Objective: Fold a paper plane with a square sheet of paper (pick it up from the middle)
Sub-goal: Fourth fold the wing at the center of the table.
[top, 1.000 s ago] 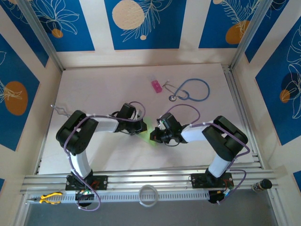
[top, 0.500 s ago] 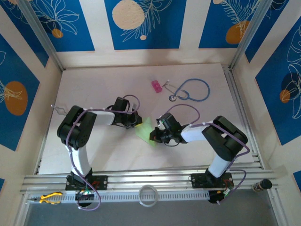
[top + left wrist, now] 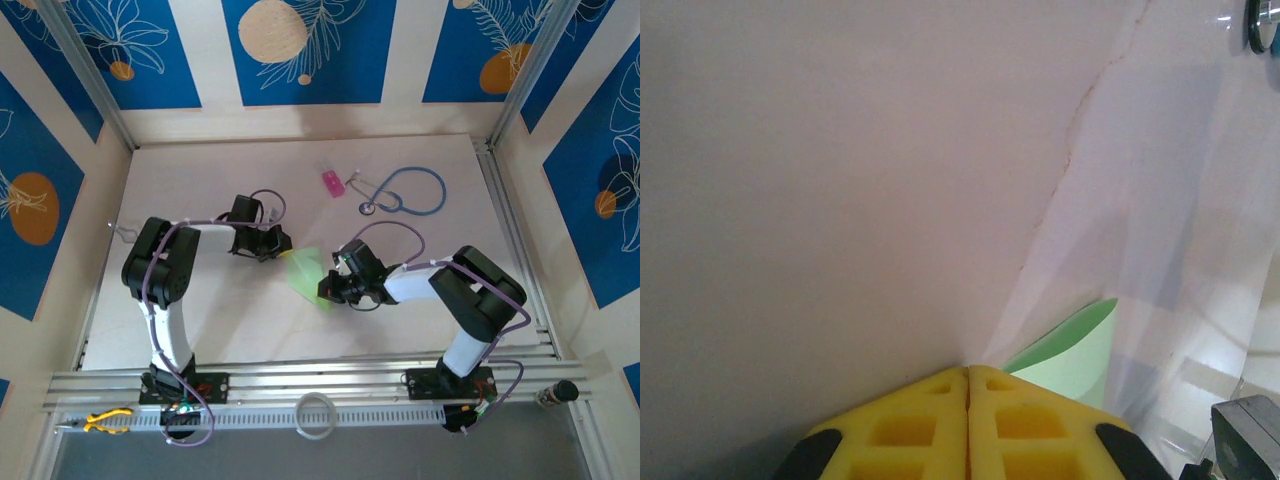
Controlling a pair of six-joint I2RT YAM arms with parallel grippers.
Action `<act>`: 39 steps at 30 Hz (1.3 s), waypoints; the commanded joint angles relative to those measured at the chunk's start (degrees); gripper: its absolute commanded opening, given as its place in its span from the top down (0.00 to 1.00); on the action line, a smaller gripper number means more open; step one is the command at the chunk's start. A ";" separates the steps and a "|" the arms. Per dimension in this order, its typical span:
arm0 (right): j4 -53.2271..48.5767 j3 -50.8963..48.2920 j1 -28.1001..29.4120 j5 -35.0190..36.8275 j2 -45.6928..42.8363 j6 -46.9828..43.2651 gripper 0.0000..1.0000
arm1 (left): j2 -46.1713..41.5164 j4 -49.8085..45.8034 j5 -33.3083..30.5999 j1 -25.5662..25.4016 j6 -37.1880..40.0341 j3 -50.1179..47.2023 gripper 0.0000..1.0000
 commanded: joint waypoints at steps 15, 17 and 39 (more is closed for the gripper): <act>-20.68 0.96 -1.69 -0.02 2.67 -10.90 1.00 | -11.96 -1.34 -8.26 1.78 -1.57 -3.64 0.89; -20.90 1.41 -2.11 -0.43 2.53 -11.49 1.00 | -13.78 0.32 -7.20 0.42 -2.36 -5.68 0.88; -14.97 5.01 -0.71 -1.38 -4.79 -3.44 0.93 | -3.78 6.15 -8.64 -11.56 -2.84 -11.09 0.89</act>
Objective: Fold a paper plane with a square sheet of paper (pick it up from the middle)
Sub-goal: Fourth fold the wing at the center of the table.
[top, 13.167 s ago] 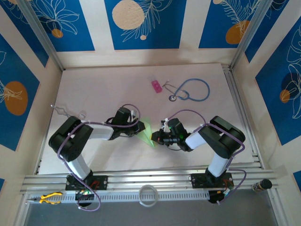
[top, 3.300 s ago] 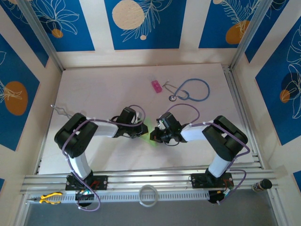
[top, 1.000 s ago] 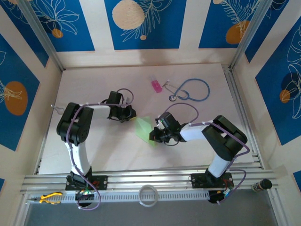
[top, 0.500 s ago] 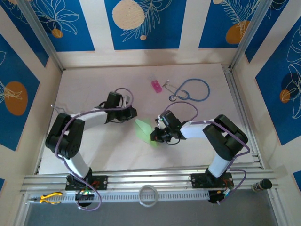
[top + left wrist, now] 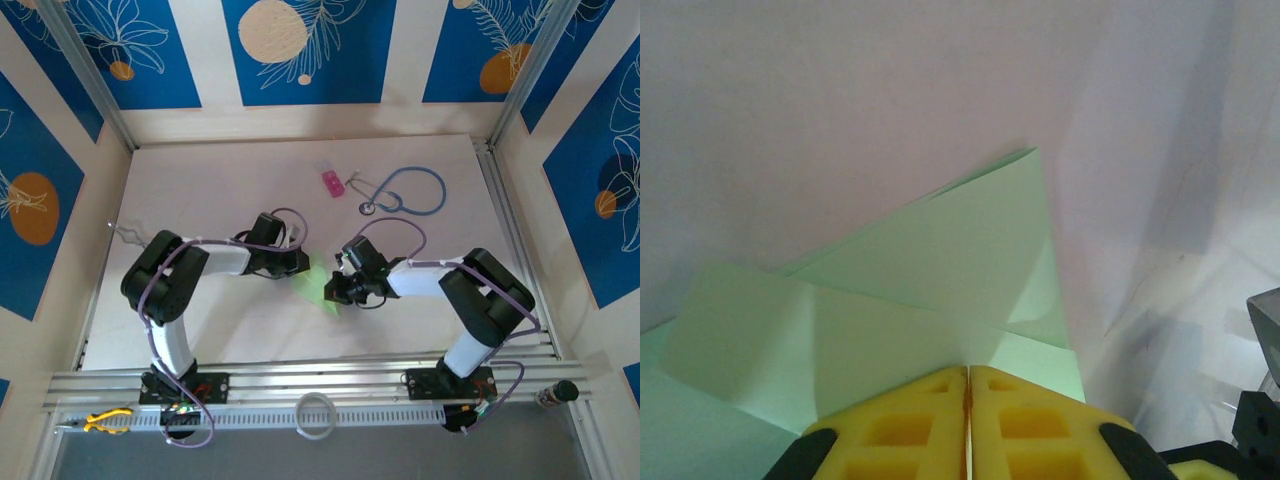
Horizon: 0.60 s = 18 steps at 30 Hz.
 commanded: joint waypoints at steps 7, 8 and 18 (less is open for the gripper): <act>-1.19 7.48 0.91 1.21 4.75 2.36 0.89 | 2.70 0.16 -2.35 0.42 -0.13 -3.31 0.89; -0.62 7.85 0.86 1.74 5.84 2.67 0.89 | 2.70 0.37 -2.35 0.34 -0.23 -3.33 0.89; -0.40 4.09 2.24 1.83 8.34 1.91 0.86 | 1.41 0.03 -2.77 0.88 -0.16 -3.94 0.90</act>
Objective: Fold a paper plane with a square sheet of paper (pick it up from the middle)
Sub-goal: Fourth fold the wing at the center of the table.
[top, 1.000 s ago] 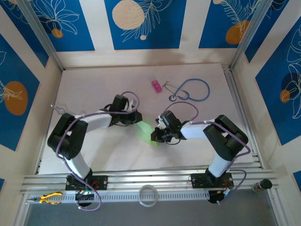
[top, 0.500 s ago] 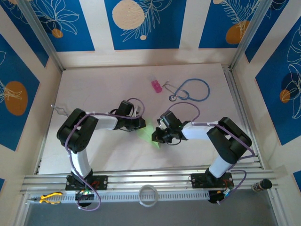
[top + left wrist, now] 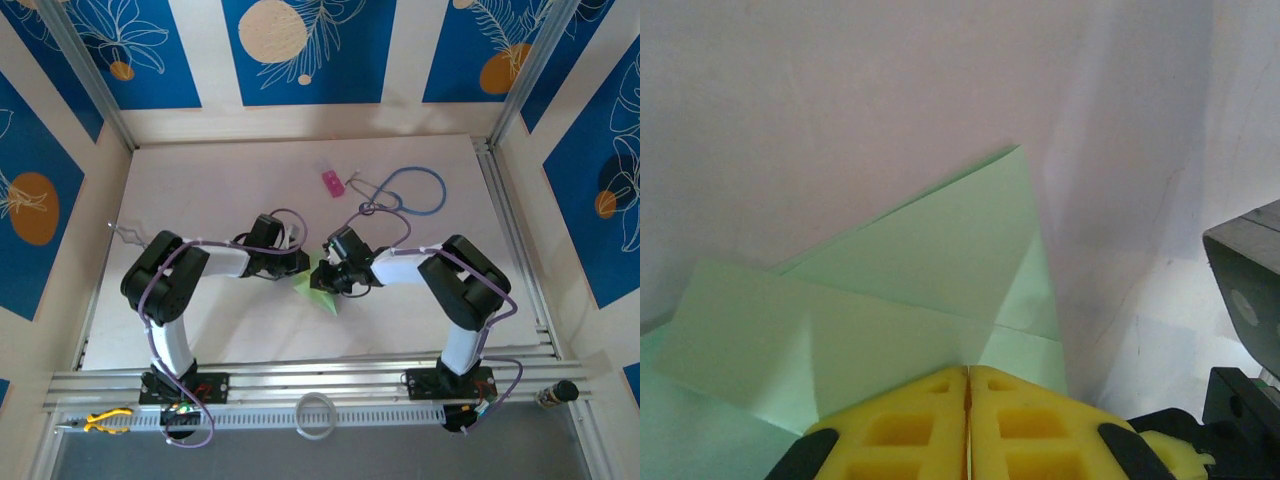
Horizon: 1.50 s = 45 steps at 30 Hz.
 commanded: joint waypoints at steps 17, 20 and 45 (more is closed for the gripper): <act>-0.63 -22.88 4.91 0.26 -18.03 -1.50 0.82 | 1.36 -2.44 -3.57 2.00 -1.66 -3.74 0.90; -2.91 -19.06 4.26 -0.11 -18.74 -2.96 0.82 | 1.12 -2.20 -2.73 2.01 -1.68 -3.32 0.89; 6.55 -15.18 3.00 -7.62 -12.97 1.22 0.98 | -9.70 -5.66 -1.63 2.01 1.22 -1.66 0.76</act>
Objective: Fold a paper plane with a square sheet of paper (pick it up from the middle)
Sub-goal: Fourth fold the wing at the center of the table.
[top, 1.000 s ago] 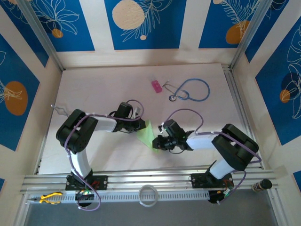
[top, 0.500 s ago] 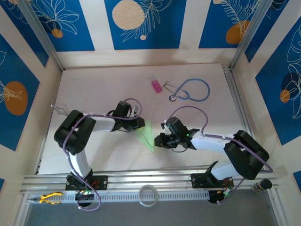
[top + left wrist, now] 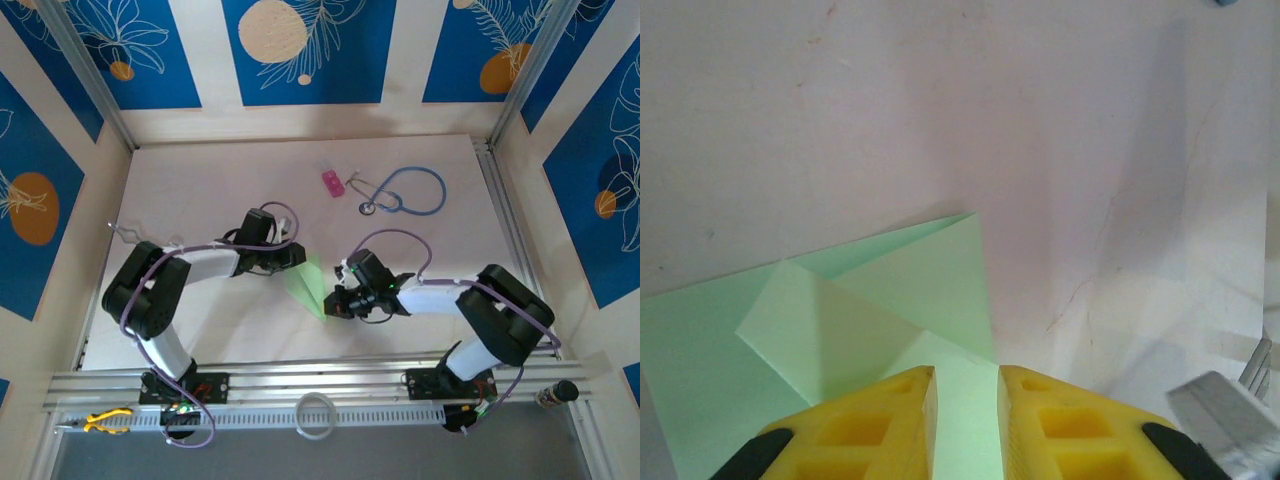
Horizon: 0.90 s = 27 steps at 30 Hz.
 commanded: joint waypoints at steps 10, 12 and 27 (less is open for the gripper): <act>-8.46 6.06 0.99 3.12 8.12 -2.42 0.99 | -3.98 -1.31 2.54 0.10 2.55 -1.93 0.76; -9.94 6.47 0.59 3.75 8.12 -4.07 0.99 | -2.84 -0.63 3.95 -0.26 2.58 -1.67 0.77; -16.38 11.25 -6.28 -1.28 8.43 -15.31 0.98 | 9.58 0.62 4.74 -3.46 1.26 6.00 0.82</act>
